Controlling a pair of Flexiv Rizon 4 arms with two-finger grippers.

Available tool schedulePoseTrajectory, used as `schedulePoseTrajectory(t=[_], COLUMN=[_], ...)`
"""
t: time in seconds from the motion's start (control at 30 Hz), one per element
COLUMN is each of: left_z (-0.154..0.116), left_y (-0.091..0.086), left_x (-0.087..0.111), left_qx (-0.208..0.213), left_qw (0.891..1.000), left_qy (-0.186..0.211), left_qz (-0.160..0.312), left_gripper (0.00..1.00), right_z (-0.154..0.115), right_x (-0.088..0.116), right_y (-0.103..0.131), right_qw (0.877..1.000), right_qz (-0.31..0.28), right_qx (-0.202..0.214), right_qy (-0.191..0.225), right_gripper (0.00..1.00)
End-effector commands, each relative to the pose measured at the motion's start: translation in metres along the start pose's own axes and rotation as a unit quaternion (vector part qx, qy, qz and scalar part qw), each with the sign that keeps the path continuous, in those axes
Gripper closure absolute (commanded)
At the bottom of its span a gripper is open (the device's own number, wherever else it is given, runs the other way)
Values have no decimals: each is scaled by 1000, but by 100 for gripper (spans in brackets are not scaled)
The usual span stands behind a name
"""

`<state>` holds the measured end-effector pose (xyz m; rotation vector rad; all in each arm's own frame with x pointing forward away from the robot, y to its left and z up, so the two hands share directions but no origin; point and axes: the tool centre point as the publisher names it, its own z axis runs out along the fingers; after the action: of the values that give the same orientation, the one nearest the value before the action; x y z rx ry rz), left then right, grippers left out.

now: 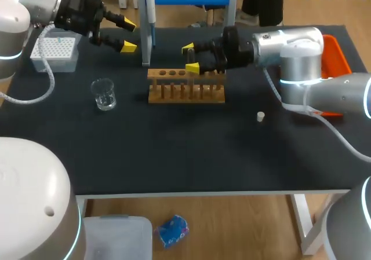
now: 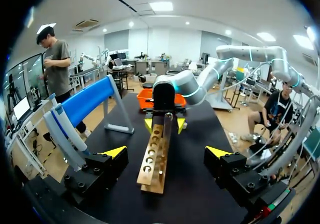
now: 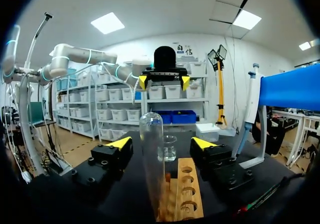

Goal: Invert the test tube, pick up the pipette, mount the tip to pipette, aspirate from beaker and dispense into the tube, eject the tip, return the pipette, and cap with the stopper.

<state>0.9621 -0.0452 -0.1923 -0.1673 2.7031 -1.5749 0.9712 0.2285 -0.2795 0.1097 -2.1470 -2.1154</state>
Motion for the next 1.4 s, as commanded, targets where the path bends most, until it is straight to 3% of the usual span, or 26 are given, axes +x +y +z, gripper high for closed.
schedulePoseTrajectory(t=[0.03, 0.13, 0.2, 0.83, 1.4], left_z=[-1, -1, -1, -1, -1], left_y=[0, 0, 0, 0, 0], left_x=[-1, -1, -1, -1, -1], left_qx=[-2, -2, -2, -2, -2], left_qw=[1000, 1000, 1000, 1000, 1000], left_qy=[3, 3, 3, 3, 3], left_qz=[0, 0, 0, 0, 0], left_gripper=[0, 0, 0, 0, 0], right_z=[1, 1, 1, -1, -5], right_x=[-1, -1, 0, 3, 5], right_y=[1, 1, 0, 8, 37], right_qw=[1000, 1000, 1000, 1000, 999], right_qz=[3, 2, 4, 7, -2], right_qx=[1, 2, 0, -11, -27], right_qy=[0, -1, -3, -19, -24], right_gripper=[58, 79, 100, 100, 100])
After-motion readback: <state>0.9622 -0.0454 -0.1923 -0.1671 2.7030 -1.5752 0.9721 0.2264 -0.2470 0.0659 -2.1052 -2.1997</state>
